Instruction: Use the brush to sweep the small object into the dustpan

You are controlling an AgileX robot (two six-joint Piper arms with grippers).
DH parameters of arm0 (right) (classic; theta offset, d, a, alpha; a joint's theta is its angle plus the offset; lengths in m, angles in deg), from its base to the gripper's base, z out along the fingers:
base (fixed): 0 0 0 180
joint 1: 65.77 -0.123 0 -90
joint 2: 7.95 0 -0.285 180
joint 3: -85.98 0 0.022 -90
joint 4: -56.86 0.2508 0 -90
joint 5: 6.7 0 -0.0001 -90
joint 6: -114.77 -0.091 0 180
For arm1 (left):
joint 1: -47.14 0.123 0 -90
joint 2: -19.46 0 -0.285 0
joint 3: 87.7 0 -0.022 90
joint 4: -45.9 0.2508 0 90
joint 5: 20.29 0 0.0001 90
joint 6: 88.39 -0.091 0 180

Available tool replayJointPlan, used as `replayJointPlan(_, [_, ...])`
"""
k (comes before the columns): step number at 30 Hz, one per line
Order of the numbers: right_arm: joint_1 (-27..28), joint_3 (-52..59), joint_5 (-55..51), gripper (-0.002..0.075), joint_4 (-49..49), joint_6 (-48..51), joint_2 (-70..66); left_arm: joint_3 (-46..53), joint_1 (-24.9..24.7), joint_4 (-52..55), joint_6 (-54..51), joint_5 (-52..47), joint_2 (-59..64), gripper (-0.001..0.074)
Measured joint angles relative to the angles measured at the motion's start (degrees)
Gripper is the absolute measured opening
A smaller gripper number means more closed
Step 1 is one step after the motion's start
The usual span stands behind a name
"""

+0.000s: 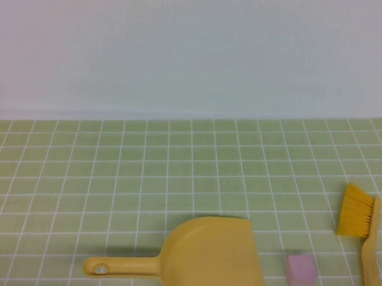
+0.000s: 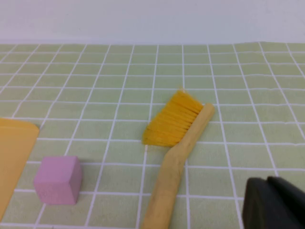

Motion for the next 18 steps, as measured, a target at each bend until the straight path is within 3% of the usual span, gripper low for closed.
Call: replayJointPlan(18, [0.00, 0.00, 0.20, -0.0002, -7.29, 0.00, 0.00, 0.00, 0.00, 0.00, 0.00, 0.00, 0.00, 0.0000])
